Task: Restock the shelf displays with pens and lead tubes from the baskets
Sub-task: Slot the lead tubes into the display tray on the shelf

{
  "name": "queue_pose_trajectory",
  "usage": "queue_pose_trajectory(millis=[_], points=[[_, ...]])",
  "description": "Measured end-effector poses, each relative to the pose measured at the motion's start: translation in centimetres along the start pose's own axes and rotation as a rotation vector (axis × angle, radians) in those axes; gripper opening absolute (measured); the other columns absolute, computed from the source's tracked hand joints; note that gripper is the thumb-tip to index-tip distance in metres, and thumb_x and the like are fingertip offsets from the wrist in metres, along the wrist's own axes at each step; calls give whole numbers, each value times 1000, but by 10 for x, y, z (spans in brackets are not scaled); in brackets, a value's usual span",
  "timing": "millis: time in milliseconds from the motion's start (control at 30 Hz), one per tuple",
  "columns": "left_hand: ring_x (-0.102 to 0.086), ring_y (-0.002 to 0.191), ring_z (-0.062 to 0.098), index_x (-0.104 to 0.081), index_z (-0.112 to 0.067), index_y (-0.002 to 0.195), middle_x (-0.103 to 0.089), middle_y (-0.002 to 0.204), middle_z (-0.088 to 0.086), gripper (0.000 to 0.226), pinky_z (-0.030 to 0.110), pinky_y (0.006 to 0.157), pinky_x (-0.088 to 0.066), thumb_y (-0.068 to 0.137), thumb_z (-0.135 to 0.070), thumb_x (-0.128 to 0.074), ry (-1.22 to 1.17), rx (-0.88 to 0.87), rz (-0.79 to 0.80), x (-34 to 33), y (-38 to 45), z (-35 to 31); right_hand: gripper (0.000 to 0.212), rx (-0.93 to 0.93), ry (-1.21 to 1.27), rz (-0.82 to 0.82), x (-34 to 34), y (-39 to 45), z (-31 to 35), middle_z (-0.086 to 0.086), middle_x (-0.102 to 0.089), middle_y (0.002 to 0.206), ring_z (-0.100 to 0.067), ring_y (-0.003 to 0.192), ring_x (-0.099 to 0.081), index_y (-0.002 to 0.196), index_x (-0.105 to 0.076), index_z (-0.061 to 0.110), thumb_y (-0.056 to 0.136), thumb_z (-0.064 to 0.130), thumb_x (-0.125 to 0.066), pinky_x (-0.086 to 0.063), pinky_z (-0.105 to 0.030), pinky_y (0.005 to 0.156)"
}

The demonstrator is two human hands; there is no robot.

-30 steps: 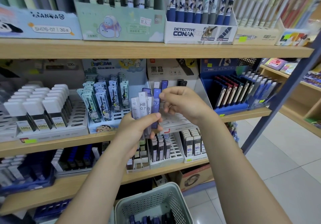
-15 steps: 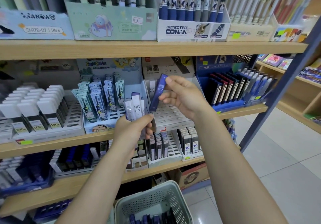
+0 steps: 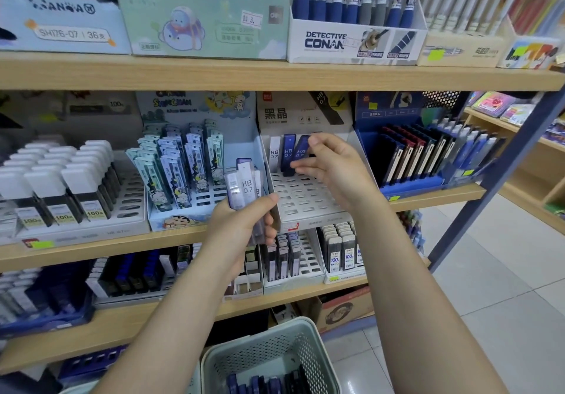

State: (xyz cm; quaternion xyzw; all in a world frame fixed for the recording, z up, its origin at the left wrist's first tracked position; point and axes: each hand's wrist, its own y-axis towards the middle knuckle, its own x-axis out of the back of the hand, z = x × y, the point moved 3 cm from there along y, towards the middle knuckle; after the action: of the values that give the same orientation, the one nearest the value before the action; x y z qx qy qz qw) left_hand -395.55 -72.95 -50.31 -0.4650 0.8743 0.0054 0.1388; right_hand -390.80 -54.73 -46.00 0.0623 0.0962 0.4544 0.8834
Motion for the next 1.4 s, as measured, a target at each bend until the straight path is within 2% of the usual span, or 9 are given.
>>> queue_pose_trajectory(millis=[200, 333, 600, 700, 900, 1033, 1100, 1233, 1400], points=[[-60, 50, 17, -63, -5, 104, -64, 63, 4, 29, 26, 47, -54, 85, -20, -78, 10, 1, -1, -2, 2, 1, 7, 20, -96, -4, -8, 2, -3, -2, -64, 94, -25, 80, -70, 99, -63, 16, 102, 18, -56, -59, -32, 76], [-58, 49, 17, -61, -3, 106, -62, 63, 4, 29, 26, 47, -54, 86, -17, -77, -8, -1, 16, -4, 1, 1, 12, 54, -155, -126, -12, 11, -10, -7, -70, 98, -18, 73, -69, 106, -66, 17, 101, 25, -58, -58, -35, 70], [-60, 51, 18, -61, -7, 102, -62, 64, 4, 26, 28, 48, -53, 85, -19, -78, -3, -7, 22, 0, 2, 2, 11, 64, -231, -285, -21, 11, -13, -1, -72, 72, -14, 57, -62, 87, -72, 24, 96, 21, -66, -51, -27, 52], [-59, 51, 18, -61, -7, 97, -62, 65, 5, 23, 28, 48, -54, 86, -19, -77, -10, -7, 35, 2, 3, 1, 5, 138, -261, -324, -15, 9, -6, 0, -70, 79, -13, 57, -63, 97, -70, 22, 94, 18, -69, -52, -26, 51], [-63, 56, 18, -61, -9, 106, -64, 66, 4, 32, 30, 51, -57, 85, -27, -77, 13, -5, 96, 0, 0, -3, 19, 321, -583, -199, -6, 9, -3, 15, -54, 80, -10, 77, -54, 110, -73, 27, 95, 21, -64, -54, -38, 77], [-61, 54, 17, -59, -10, 106, -64, 65, 3, 33, 28, 49, -54, 84, -27, -77, 21, 0, 154, -2, -5, -7, 13, 293, -499, -188, -11, -10, 22, 12, -60, 72, -9, 66, -55, 100, -73, 20, 97, 19, -60, -48, -30, 64], [-58, 51, 16, -59, -10, 104, -63, 63, 2, 32, 26, 46, -51, 83, -25, -79, 9, -8, 149, -2, -5, -8, 17, 182, -383, -27, -20, -25, 35, 9, -63, 68, -11, 59, -54, 93, -74, 14, 98, 23, -61, -43, -24, 55], [-56, 49, 15, -59, -7, 102, -62, 62, 3, 29, 25, 43, -46, 83, -17, -79, 49, -49, 122, -1, -5, -11, 19, 35, -460, 249, -41, -44, 31, 3, -63, 64, -12, 51, -51, 81, -70, 12, 88, 29, -75, -40, -27, 48], [-62, 55, 16, -63, -3, 103, -68, 73, 8, 25, 24, 42, -46, 87, -17, -76, 65, -77, 151, 1, -10, -15, 15, 14, -198, 168, -34, -53, 14, -4, -64, 64, -19, 55, -56, 83, -63, 8, 94, 18, -68, -43, -25, 51]])
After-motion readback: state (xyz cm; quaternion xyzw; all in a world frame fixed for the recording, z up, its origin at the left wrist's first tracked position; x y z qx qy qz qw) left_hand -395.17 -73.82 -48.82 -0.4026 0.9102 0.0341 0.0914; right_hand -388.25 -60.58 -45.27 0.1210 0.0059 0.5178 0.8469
